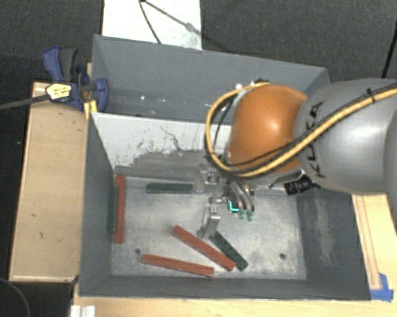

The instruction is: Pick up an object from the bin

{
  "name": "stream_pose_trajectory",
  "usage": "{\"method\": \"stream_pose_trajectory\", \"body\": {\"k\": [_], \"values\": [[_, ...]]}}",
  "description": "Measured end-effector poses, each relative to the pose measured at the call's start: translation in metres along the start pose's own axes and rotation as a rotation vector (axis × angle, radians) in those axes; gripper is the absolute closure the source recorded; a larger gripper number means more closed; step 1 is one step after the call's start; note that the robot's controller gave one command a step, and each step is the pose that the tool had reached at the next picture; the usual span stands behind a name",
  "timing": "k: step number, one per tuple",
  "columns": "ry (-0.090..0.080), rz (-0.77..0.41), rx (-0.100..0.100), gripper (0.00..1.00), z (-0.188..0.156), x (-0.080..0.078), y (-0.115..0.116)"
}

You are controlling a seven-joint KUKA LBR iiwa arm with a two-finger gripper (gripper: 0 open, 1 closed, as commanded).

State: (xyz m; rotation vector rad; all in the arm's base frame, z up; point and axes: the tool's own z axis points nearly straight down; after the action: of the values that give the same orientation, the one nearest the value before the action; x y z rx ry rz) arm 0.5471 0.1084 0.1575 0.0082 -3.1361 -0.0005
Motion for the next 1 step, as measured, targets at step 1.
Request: {"method": "stream_pose_trajectory", "body": {"k": [1], "values": [[-0.001,-0.122,0.001,0.0,0.0792,0.0452,-0.0096]]}}
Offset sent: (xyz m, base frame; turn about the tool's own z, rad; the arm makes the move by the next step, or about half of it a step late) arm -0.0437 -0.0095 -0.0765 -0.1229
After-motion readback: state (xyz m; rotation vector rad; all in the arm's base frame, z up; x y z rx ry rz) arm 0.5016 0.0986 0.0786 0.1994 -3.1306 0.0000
